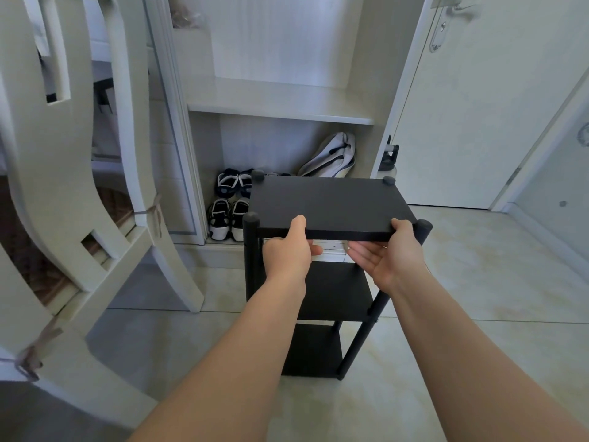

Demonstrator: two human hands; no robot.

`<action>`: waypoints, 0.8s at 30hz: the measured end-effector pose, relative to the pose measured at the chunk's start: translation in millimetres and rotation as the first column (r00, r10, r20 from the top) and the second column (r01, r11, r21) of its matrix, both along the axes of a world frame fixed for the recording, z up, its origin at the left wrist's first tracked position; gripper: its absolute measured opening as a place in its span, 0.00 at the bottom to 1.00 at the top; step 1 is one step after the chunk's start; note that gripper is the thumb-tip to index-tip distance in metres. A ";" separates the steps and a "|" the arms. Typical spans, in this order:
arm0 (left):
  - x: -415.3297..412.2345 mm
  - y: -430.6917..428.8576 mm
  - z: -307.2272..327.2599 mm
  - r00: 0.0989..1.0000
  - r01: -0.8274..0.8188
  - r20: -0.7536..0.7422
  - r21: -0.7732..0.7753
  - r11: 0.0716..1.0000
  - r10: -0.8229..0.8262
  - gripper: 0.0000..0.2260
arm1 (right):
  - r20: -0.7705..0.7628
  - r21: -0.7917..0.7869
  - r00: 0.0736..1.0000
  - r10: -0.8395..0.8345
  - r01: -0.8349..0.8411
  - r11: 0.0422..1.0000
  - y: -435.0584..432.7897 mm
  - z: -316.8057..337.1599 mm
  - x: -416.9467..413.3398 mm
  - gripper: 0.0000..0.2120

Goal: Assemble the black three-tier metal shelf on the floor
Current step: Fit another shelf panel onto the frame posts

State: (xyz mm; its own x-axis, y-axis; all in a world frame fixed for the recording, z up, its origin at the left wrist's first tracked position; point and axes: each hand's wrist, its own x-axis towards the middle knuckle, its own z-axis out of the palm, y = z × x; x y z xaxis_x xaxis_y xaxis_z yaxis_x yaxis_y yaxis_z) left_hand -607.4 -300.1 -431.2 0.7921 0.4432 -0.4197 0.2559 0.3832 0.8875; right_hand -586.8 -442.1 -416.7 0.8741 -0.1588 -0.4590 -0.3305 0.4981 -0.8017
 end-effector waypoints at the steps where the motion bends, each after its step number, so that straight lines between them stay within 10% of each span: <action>1: 0.5 -0.8 -0.7 1.000 -0.008 0.005 0.003 1.000 0.008 0.14 | 0.002 0.002 1.000 -0.004 0.004 1.000 0.5 -0.5 -0.3 0.20; 16: -9.3 -3.8 6.4 0.998 0.051 0.041 0.017 0.999 -0.051 0.17 | 0.057 0.028 0.993 0.099 -0.101 0.994 -2.8 -0.1 -17.4 0.20; 20: -16.9 -14.4 4.4 0.973 0.220 0.044 0.106 0.970 -0.225 0.16 | -0.104 -0.252 0.964 0.243 -0.262 0.932 -16.3 9.6 -25.2 0.26; 24: -15.8 -14.9 8.9 0.974 0.215 0.081 -0.016 0.976 -0.214 0.15 | -0.033 -0.736 0.987 0.159 -0.132 0.664 -29.5 20.6 -32.9 0.21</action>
State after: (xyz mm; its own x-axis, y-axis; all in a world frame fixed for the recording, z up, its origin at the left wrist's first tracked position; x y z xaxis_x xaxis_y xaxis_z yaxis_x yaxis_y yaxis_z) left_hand -623.1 -314.9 -422.3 0.8986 0.2498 -0.3606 0.2640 0.3485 0.8994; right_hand -619.8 -471.6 -396.1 0.9269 -0.3022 -0.2227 -0.3159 -0.3072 -0.8977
